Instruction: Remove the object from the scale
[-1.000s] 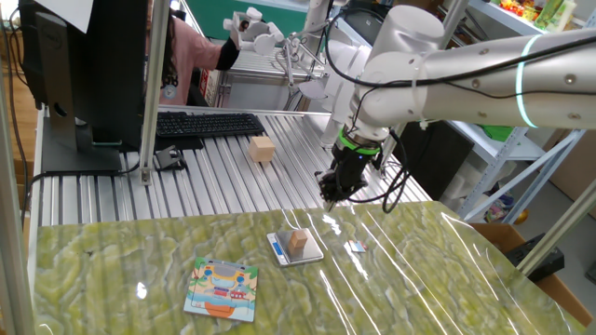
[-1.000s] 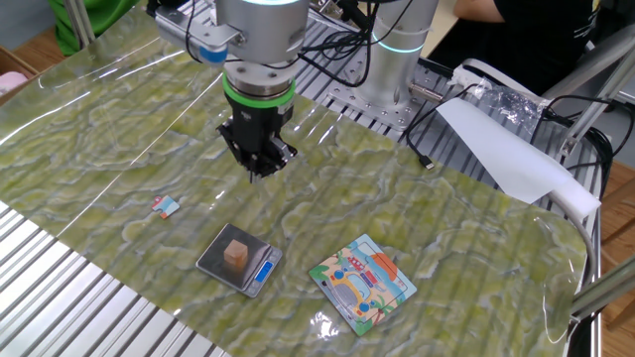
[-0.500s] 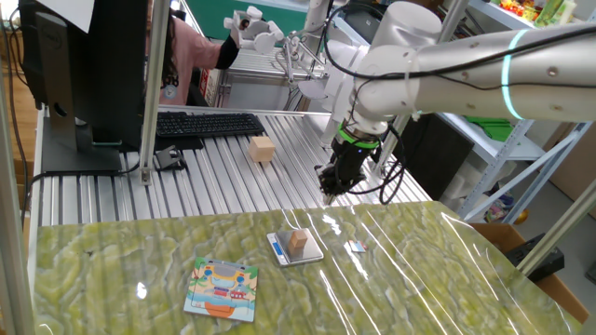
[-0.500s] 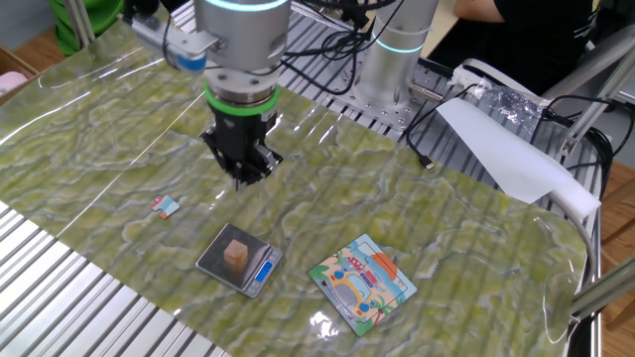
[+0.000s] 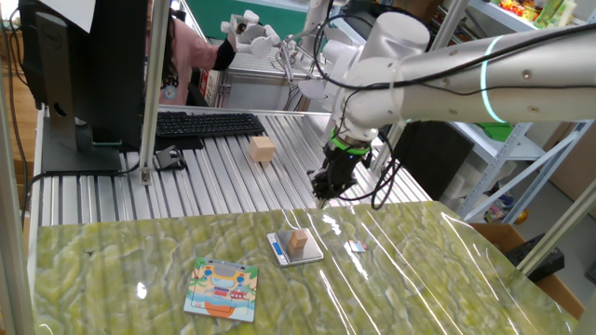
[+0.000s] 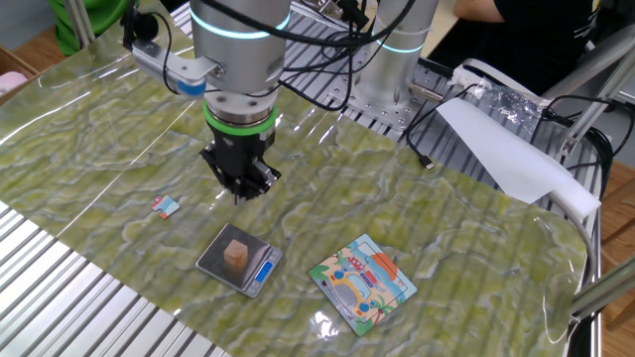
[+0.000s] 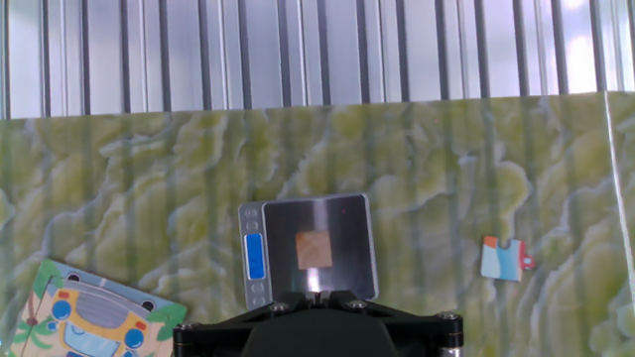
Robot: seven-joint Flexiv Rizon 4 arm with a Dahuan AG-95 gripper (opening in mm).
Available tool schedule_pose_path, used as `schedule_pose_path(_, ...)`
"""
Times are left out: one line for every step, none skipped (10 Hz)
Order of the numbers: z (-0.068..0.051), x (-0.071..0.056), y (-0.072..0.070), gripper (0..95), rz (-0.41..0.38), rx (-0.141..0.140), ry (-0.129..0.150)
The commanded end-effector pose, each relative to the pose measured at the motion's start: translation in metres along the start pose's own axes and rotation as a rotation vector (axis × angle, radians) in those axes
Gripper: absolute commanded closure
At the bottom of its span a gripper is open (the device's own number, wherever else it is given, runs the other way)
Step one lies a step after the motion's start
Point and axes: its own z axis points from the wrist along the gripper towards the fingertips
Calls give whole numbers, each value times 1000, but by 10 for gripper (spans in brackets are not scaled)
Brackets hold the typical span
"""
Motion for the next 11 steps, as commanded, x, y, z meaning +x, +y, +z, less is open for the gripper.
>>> schedule_pose_path(6,-1,1,950,-2,6,-11)
schedule_pose_path(8,-1,1,950,-9,3,-8)
schedule_pose_path(12,-2,2,950,-12,2,-8)
schedule_pose_path(16,-2,3,950,-16,2,-6)
schedule_pose_path(22,-3,4,950,-9,3,-8)
schedule_pose_path(23,-5,3,950,-10,2,-5)
schedule_pose_path(23,-8,1,950,-22,1,-1)
schedule_pose_path(23,-8,1,950,-24,1,0)
schedule_pose_path(26,-11,-3,950,-26,0,-4)
schedule_pose_path(28,-10,-5,950,-24,-1,-6)
schedule_pose_path(30,-10,-9,950,-24,-4,-7)
